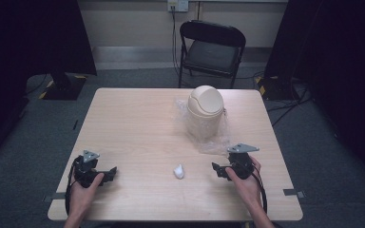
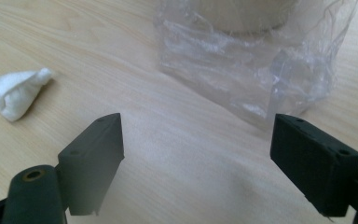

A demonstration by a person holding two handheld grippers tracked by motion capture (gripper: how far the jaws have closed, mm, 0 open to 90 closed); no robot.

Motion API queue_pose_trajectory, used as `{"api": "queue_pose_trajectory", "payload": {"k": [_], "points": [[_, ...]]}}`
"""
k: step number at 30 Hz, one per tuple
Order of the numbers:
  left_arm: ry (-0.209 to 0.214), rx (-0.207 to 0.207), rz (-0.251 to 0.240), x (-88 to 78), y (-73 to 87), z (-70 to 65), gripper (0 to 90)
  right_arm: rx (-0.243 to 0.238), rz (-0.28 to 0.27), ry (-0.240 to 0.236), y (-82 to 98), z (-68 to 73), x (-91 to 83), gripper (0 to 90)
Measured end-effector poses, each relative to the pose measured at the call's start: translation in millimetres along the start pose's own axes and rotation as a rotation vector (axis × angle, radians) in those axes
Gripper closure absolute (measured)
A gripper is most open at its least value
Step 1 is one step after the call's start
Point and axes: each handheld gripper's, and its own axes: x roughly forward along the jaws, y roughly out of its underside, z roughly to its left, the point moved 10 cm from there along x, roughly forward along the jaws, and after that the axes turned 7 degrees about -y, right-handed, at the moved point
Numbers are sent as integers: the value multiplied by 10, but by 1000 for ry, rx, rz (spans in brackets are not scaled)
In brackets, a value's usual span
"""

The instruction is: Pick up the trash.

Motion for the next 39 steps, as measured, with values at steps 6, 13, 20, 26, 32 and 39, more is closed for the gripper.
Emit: {"api": "queue_pose_trajectory", "payload": {"k": [6, 13, 20, 26, 32, 39], "points": [[-2, -2, 0, -1, 0, 0, 0, -9, -7, -9, -126, -12, 37, 167], [-2, -2, 0, 0, 0, 0, 0, -36, -6, -30, -270, 37, 40, 171], [-2, -2, -1, 0, 0, 0, 0, -40, -7, -45, -423, 27, 52, 201], [-2, -3, -1, 0, 0, -1, 0, -44, -19, -53, -589, -17, 90, 232], [-3, -3, -1, 0, 0, -1, 0, -74, -41, -58, -809, -17, 79, 248], [-2, -3, -1, 0, 0, -2, 0, -90, -70, -62, -1076, -45, 64, 234]]}}
